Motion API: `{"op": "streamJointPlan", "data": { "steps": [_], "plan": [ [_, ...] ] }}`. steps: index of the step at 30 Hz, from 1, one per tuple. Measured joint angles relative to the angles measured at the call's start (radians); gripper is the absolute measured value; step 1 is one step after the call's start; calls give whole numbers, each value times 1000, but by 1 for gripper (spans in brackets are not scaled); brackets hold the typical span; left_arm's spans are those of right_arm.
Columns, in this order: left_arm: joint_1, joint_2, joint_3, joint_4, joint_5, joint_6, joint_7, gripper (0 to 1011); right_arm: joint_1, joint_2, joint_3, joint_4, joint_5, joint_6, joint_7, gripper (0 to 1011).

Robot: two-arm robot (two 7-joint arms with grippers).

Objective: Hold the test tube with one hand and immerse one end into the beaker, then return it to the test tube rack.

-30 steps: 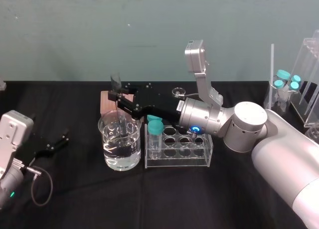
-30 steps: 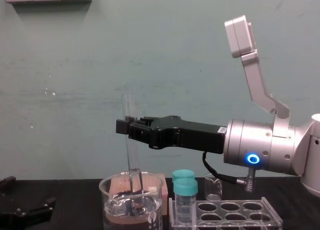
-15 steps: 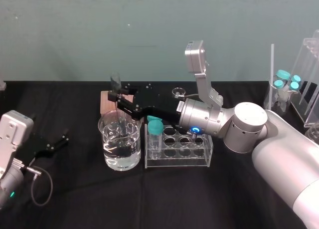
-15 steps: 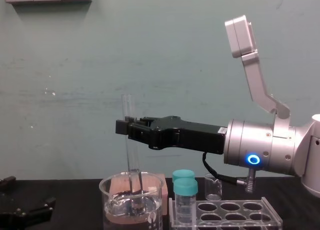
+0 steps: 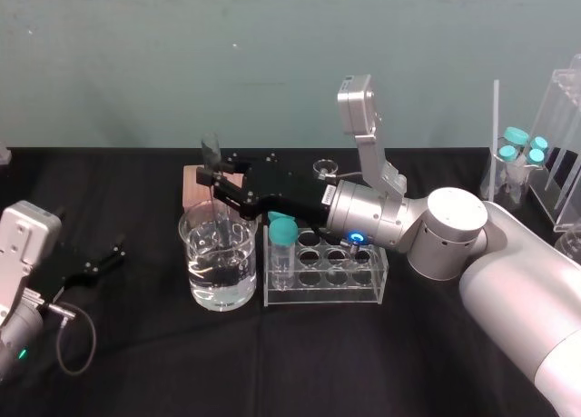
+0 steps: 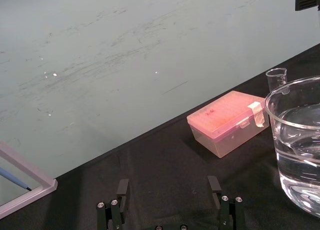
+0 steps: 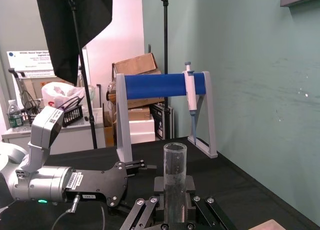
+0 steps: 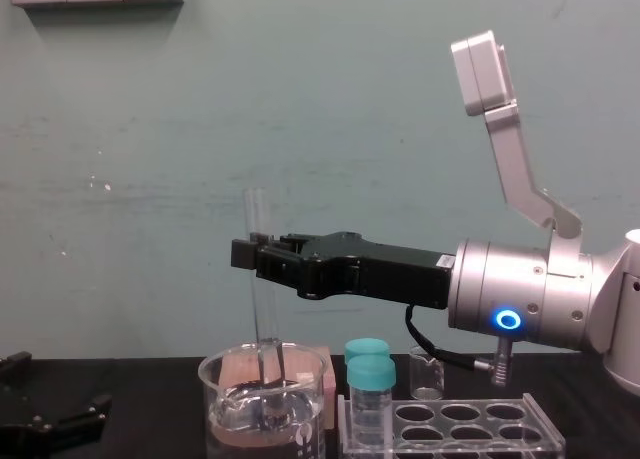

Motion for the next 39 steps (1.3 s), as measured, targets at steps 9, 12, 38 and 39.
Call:
{"op": "streamJointPlan", "data": {
  "steps": [9,12,38,39],
  "plan": [
    [0,0,0,0,0,0,0,1000,-3,2,-3,-6,1,2,-1,226],
    [0,0,0,0,0,0,0,1000,-5,3,-3,-11,1,3,-3,226],
    [0,0,0,0,0,0,0,1000,-3,5,-3,-12,2,3,-6,226],
    [0,0,0,0,0,0,0,1000,-2,5,-3,-11,2,3,-5,225]
  ]
}}
